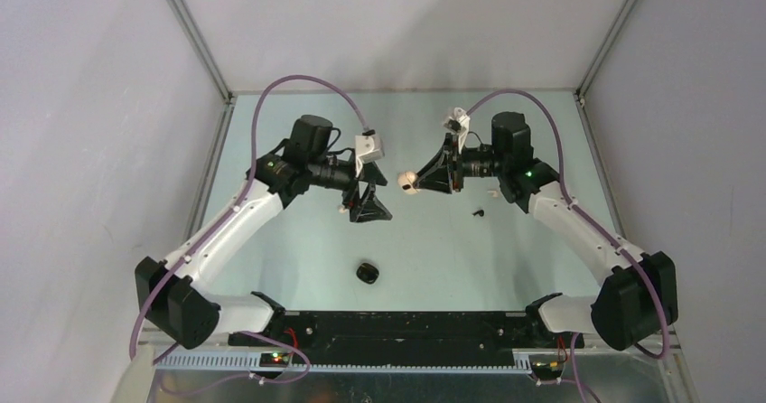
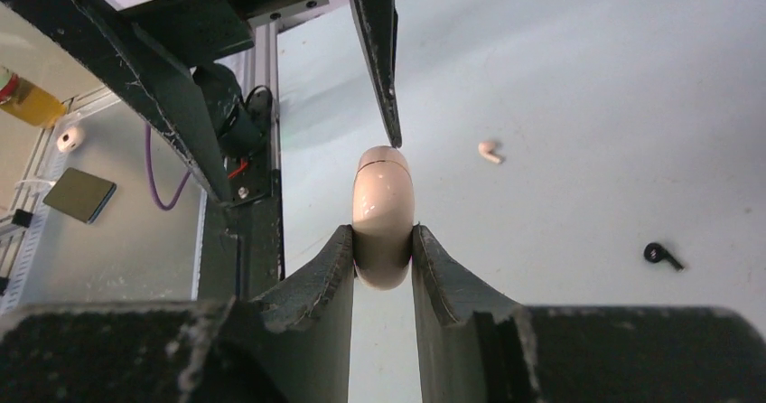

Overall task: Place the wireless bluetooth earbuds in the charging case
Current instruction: Pick up the charging case at the center of the board, then open the charging case.

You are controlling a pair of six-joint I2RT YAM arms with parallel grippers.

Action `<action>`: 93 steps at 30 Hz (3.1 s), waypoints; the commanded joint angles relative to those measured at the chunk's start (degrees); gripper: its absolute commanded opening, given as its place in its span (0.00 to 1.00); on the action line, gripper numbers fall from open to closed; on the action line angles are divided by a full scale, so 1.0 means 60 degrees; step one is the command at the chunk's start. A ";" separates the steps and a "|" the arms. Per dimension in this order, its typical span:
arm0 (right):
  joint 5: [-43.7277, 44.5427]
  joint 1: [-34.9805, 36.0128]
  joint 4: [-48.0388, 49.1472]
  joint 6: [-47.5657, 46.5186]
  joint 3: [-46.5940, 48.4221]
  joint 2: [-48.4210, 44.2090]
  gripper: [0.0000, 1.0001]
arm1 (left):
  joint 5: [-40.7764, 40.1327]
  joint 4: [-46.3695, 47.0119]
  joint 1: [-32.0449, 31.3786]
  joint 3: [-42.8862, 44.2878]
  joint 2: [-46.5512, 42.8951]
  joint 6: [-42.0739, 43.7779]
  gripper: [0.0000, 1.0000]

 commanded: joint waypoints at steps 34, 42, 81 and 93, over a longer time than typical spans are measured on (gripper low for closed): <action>-0.0171 0.1182 -0.0229 -0.0623 -0.0012 -0.0657 0.02 | 0.2747 0.3293 -0.0305 -0.1536 -0.0004 -0.2480 0.62; -0.0055 0.1286 -0.0341 -0.0750 -0.0012 -0.0423 0.02 | 0.2578 0.3335 -0.0314 -0.1489 0.0020 -0.2526 0.53; 0.0024 0.1008 -0.0340 -0.0710 -0.0025 -0.0140 0.44 | 0.2452 0.3068 -0.0357 -0.1532 -0.0138 -0.2123 0.00; -0.0009 0.0729 -0.0412 -0.0808 -0.0015 -0.0411 0.56 | 0.2527 0.3037 -0.0351 -0.1534 -0.0116 -0.2072 0.00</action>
